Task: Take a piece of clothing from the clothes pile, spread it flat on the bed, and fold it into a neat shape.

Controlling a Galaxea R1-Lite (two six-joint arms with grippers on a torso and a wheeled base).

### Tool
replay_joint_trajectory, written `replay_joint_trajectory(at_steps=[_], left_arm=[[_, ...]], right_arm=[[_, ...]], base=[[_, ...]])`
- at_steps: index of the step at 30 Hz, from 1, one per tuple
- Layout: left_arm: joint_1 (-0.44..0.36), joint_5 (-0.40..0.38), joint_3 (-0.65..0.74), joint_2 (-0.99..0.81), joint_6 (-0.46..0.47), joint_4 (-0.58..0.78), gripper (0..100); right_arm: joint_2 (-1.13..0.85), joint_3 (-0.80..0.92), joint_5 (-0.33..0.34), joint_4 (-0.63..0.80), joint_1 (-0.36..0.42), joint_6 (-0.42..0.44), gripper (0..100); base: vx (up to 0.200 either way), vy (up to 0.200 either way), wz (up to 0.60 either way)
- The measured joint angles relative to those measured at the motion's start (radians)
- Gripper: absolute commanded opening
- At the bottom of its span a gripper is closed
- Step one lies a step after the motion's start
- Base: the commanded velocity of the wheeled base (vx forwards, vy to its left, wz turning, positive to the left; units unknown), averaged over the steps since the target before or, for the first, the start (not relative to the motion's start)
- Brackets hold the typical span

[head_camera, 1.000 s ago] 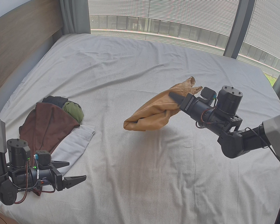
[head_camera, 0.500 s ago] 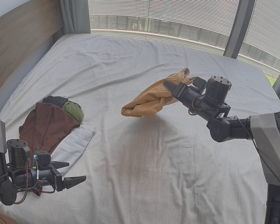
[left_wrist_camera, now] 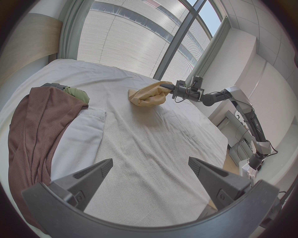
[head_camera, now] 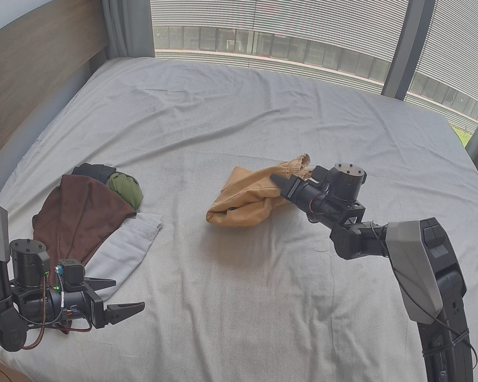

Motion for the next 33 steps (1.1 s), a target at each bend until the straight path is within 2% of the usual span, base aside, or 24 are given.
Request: replay_joint_trajectory(at_steps=[6, 16, 24, 25, 33], left_arm=[[0.001, -0.001, 0.002, -0.001, 0.0, 0.0, 100], [0.003, -0.011, 0.002, -0.004, 0.001, 0.0, 100], [0.001, -0.013, 0.002, -0.004, 0.001, 0.0, 100], [0.002, -0.013, 0.002, -0.004, 0.001, 0.0, 100], [0.003, -0.013, 0.002, -0.007, 0.001, 0.0, 100]], right_arm=[[0.016, 0.066, 0.0, -0.008, -0.021, -0.002, 0], [-0.078, 0.424, -0.004, -0.104, -0.057, -0.005, 0], [-0.109, 0.543, -0.02, -0.2, -0.067, -0.005, 0], [-0.108, 0.546, -0.021, -0.203, -0.066, -0.005, 100], [-0.107, 0.601, -0.037, -0.205, -0.046, -0.01, 100]], base=[[0.0, 0.0, 0.0], [0.0, 0.0, 0.0], [0.0, 0.0, 0.0], [0.0, 0.0, 0.0], [0.0, 0.0, 0.0]])
